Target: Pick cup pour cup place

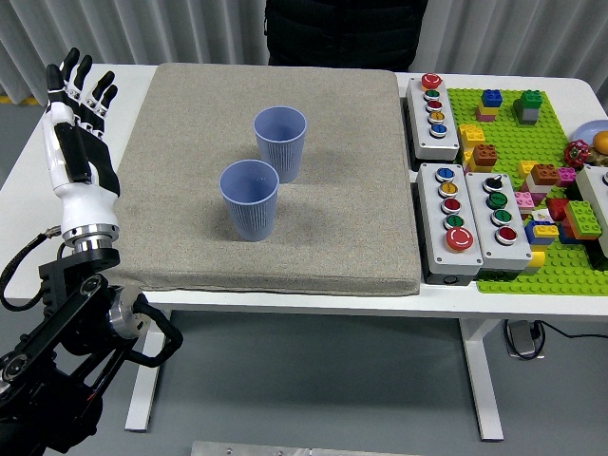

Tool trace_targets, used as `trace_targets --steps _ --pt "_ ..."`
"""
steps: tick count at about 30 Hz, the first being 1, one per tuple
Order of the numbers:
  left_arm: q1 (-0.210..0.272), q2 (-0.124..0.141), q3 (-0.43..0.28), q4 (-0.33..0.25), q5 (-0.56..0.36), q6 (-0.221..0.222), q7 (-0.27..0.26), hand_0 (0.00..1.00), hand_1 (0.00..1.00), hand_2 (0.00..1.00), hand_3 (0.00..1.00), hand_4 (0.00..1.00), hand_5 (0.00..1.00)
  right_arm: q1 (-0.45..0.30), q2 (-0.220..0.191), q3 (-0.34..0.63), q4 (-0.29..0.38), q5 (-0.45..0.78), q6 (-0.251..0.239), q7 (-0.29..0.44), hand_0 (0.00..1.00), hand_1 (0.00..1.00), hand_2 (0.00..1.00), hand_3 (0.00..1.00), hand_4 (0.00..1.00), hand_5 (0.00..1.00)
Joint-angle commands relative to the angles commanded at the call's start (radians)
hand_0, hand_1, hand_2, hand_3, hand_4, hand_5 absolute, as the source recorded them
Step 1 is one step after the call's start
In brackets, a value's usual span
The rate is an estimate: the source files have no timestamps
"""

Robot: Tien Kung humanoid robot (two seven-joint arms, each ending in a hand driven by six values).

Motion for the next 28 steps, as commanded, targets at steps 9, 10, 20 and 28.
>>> trace_targets --steps 9,10,20,28 --pt "0.026 0.001 -0.008 -0.013 0.007 0.026 -0.011 0.805 0.806 0.911 0.885 0.716 0.998 -0.008 0.005 0.016 0.001 -0.040 -0.004 0.004 0.673 0.613 0.564 0.573 0.002 0.168" --pt "0.027 0.001 -0.007 -0.013 0.010 0.027 -0.011 0.806 0.807 0.912 0.885 0.716 0.998 -0.009 0.006 0.017 0.002 -0.045 -0.004 0.003 0.673 0.613 0.563 0.573 0.002 0.166" --pt "0.026 0.003 -0.010 -0.019 0.018 0.023 -0.011 0.805 0.807 0.915 0.886 0.716 0.998 -0.003 0.005 0.018 0.002 -0.051 -0.006 0.003 0.673 0.613 0.564 0.573 0.002 0.169" --pt "0.026 0.004 -0.010 -0.022 0.017 0.019 -0.010 0.804 0.807 0.916 0.887 0.717 0.998 -0.001 0.007 0.018 0.001 -0.043 -0.009 0.004 0.673 0.613 0.565 0.573 0.002 0.169"
